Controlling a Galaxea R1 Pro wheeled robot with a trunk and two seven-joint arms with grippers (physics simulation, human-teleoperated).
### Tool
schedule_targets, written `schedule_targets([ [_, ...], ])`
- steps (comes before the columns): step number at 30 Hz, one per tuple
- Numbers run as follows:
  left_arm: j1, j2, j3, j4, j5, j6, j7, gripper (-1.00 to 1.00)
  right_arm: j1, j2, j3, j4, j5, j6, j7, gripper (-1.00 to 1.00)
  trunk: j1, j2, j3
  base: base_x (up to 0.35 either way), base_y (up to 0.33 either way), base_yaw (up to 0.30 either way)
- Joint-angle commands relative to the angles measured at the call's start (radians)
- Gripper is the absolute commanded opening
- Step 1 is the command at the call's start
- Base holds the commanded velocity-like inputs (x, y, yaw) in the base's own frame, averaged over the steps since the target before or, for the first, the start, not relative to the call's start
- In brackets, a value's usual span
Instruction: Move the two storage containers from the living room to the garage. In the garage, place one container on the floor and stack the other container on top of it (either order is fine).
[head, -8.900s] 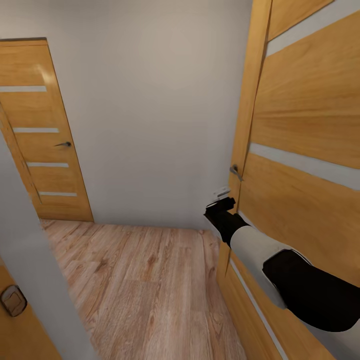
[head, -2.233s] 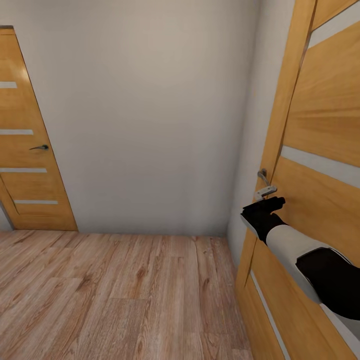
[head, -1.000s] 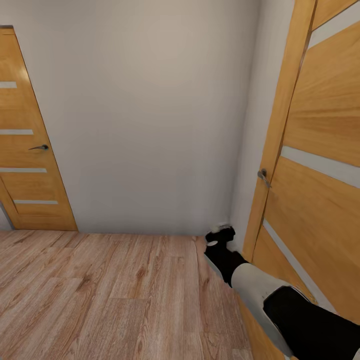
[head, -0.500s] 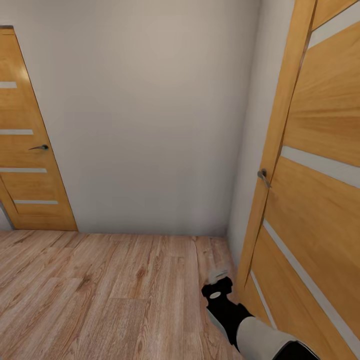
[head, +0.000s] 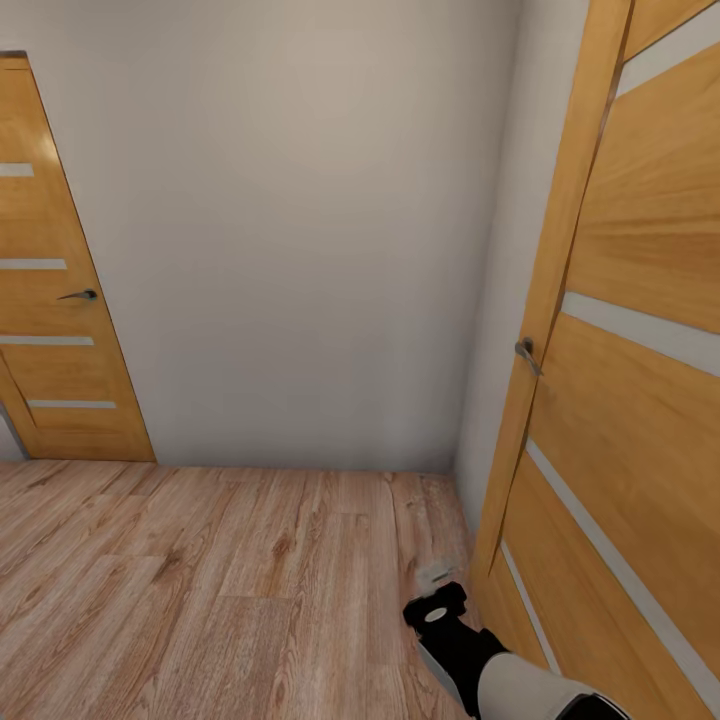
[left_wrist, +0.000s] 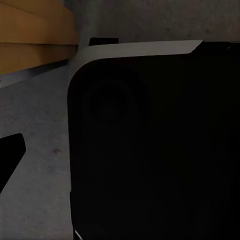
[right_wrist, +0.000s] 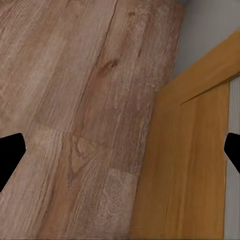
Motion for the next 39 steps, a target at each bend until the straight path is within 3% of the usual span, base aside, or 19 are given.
schedule_targets([
  [1,0.0,0.0,0.0,-0.001,0.002,-0.001,0.0,1.0,-0.001,0.0,0.009,0.008,-0.008,0.006,0.013,1.0,0.0,-0.001,-0.001,0.0,0.0,0.0],
  [15,0.0,0.0,0.0,-0.001,0.003,-0.001,0.004,1.0,0.0,0.0,0.008,0.072,-0.018,0.004,0.068,1.0,0.0,-0.001,-0.001,0.0,0.0,0.0],
  [16,0.0,-0.002,0.0,-0.002,0.004,-0.001,0.004,1.0,0.164,0.0,0.007,0.164,-0.02,-0.142,0.168,1.0,0.0,-0.001,-0.001,0.0,0.0,0.0],
  [19,0.0,-0.002,0.001,-0.012,0.007,0.0,0.005,1.0,0.23,0.0,0.007,0.167,-0.021,-0.156,0.173,1.0,0.0,-0.001,-0.001,0.0,0.0,0.0],
  [24,0.0,-0.002,0.001,-0.019,0.01,0.001,0.005,1.0,0.274,0.0,0.007,0.169,-0.023,-0.157,0.175,1.0,0.0,-0.001,-0.001,0.003,0.0,0.0],
  [33,0.0,-0.002,0.001,-0.02,0.011,0.002,0.004,1.0,0.363,-0.024,0.006,0.169,-0.022,-0.161,0.176,1.0,0.0,-0.001,-0.001,0.051,0.0,0.0],
  [39,0.0,-0.002,0.004,-0.02,0.011,0.001,0.005,1.0,0.413,-0.059,0.006,0.169,-0.021,-0.166,0.177,1.0,0.0,-0.001,-0.001,0.006,0.0,0.0],
])
